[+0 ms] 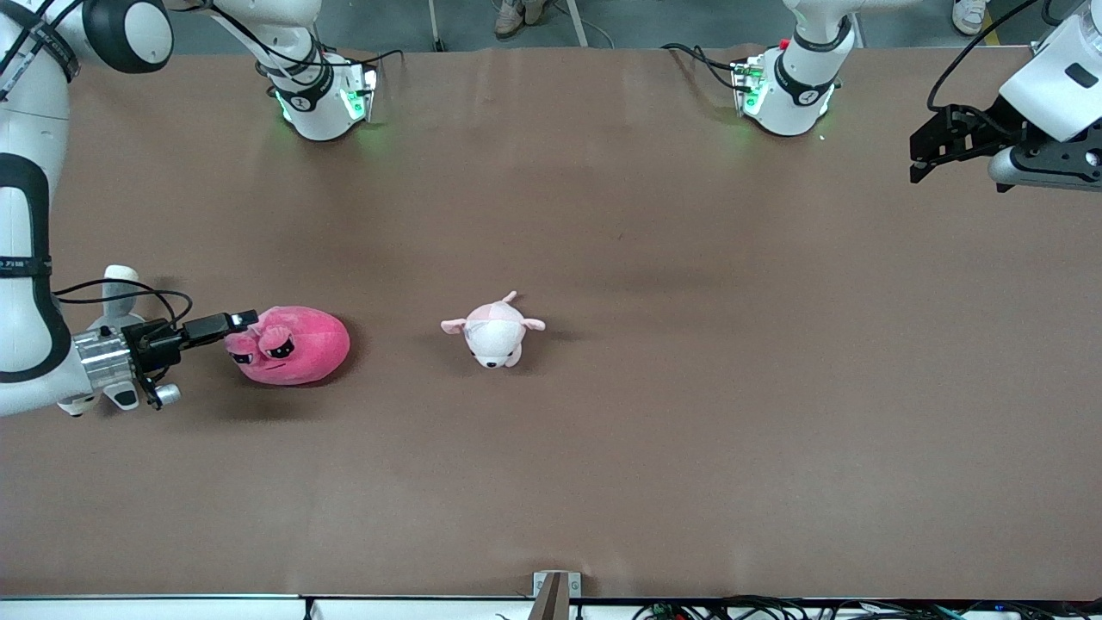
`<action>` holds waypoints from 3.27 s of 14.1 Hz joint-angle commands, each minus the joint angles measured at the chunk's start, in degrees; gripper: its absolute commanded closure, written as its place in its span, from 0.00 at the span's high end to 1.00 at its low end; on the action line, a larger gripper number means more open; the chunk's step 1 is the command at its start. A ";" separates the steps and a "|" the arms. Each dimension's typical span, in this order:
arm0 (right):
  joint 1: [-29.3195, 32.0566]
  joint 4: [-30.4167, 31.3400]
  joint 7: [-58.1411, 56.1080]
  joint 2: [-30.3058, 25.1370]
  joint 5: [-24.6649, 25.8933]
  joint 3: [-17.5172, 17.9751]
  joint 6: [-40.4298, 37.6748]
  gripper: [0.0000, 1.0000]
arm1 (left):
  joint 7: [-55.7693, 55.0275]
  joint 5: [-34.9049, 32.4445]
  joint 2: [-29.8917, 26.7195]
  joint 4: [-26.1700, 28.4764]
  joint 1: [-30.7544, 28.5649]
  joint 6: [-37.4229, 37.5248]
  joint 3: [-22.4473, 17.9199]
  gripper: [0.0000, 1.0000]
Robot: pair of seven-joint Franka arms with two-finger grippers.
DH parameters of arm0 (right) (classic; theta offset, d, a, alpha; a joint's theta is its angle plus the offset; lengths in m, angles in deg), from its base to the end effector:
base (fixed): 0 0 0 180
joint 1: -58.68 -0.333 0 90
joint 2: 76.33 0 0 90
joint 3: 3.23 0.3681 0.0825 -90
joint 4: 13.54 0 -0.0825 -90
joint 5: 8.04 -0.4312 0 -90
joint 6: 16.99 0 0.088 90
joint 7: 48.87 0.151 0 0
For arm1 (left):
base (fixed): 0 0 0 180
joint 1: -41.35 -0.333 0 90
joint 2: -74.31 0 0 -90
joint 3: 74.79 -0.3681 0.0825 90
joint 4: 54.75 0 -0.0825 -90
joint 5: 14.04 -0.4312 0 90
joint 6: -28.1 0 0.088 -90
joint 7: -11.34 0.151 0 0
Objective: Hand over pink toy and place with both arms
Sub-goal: 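Open the right gripper and withdraw it from the pink plush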
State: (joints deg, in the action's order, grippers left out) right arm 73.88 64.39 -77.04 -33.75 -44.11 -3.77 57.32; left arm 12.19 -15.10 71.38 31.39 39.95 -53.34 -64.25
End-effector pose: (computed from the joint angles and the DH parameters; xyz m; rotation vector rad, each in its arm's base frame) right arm 0.6928 -0.0905 0.2597 -2.1915 -0.1378 0.5828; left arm 0.5584 -0.0900 0.6836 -3.0999 0.2665 0.0461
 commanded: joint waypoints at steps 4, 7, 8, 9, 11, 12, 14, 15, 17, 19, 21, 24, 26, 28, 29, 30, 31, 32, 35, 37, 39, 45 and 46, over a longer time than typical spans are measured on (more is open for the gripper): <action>1.86 -0.86 1.18 -0.66 -0.75 0.27 -1.10 1.00 | 0.46 0.35 -1.20 0.79 -0.27 -0.47 0.19 1.00; 3.09 -1.21 2.41 -1.80 -0.57 0.01 -2.50 1.00 | 0.29 0.52 -1.64 0.70 -0.36 -0.12 0.19 1.00; 3.52 -2.77 3.89 -1.97 -0.49 0.01 -3.98 1.00 | 0.29 0.53 -1.73 0.70 -0.36 -0.12 0.19 1.00; 4.14 -4.62 6.00 -1.98 -0.05 0.10 -5.82 1.00 | 0.37 0.61 -1.91 0.70 -0.44 -0.12 0.19 1.00; 4.32 -8.66 7.16 -1.98 2.49 0.10 -8.29 1.00 | 0.38 0.96 -2.17 0.79 -0.71 -0.21 0.19 1.00; 4.23 -10.59 7.42 -2.32 4.59 0.10 -9.09 1.00 | 0.38 0.96 -2.43 0.79 -0.71 -0.29 0.10 1.00; 3.97 -12.45 7.34 -5.73 9.16 0.27 -9.36 1.00 | 0.46 0.96 -2.87 1.23 -0.79 -0.29 0.10 1.00; 3.71 -12.72 7.42 -7.93 10.83 0.19 -9.01 1.00 | 0.81 1.05 -2.96 1.58 -0.88 -0.29 -0.08 1.00; 3.36 -13.51 7.42 -10.67 13.13 0.19 -8.22 1.00 | 0.99 1.14 -2.96 1.76 -0.88 -0.47 -0.34 1.00; 2.83 -15.09 7.69 -12.25 15.76 0.27 -7.17 1.00 | 0.90 1.14 -2.96 1.76 -0.88 -0.56 -0.43 1.00; 2.13 -15.53 7.78 -14.18 18.83 0.27 -5.07 1.00 | 0.38 1.14 -2.96 1.76 -0.88 -0.56 -0.43 1.00; -1.72 -15.53 9.09 -17.70 28.30 0.36 -0.76 1.00 | -0.15 1.23 -2.96 1.76 -0.88 -0.56 -0.43 1.00; -4.29 -15.80 11.64 -18.58 32.90 0.45 0.65 1.00 | -0.59 1.23 -2.96 1.84 -1.67 -0.38 -0.52 1.00; -4.65 -16.41 11.64 -19.29 33.96 0.36 4.42 1.00 | -2.60 2.19 -3.14 2.02 -2.11 -0.21 -0.43 1.00; -4.47 -16.41 11.82 -19.29 33.97 0.36 7.14 1.00 | -3.40 2.46 -3.31 2.11 -2.20 -0.21 -0.52 1.00; -4.82 -16.41 11.99 -19.38 34.05 0.27 8.82 1.00 | -3.84 2.46 -3.31 2.11 -2.20 -0.21 -0.52 1.00; -5.34 -16.41 12.60 -19.64 34.58 0.27 9.10 1.00 | -4.10 2.46 -3.31 2.11 -2.20 -0.21 -0.52 1.00; -5.70 -16.41 14.44 -20.25 34.93 0.27 9.01 1.00 | -4.19 2.46 -3.31 2.11 -2.64 -0.12 -0.52 1.00; -7.10 -15.71 16.30 -23.85 35.72 0.36 8.75 1.00 | -4.19 2.55 -3.23 2.11 -2.82 -0.12 -0.52 1.00; -8.24 -14.58 16.30 -25.69 35.90 0.19 8.66 1.00 | -4.11 2.55 -3.23 2.11 -2.82 -0.12 -0.52 1.00; -9.82 -11.51 17.78 -28.50 35.99 -0.86 9.01 1.00 | -4.11 2.55 -3.23 2.11 -2.82 -0.03 -0.52 1.00; -17.65 -1.39 21.66 -37.04 35.20 -8.60 10.77 1.00 | -3.14 2.46 -3.31 2.46 -2.82 0.14 -0.52 1.00; -17.65 -1.30 21.66 -37.22 35.11 -8.34 10.42 1.00 | -3.14 2.46 -3.40 2.46 -2.82 0.14 -0.52 1.00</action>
State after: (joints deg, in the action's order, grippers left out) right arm 56.99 57.90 -56.45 -67.11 -9.75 -11.52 66.35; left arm 8.28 -13.85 69.81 32.38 37.95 -53.22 -64.98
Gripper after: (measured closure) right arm 0.000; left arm 0.000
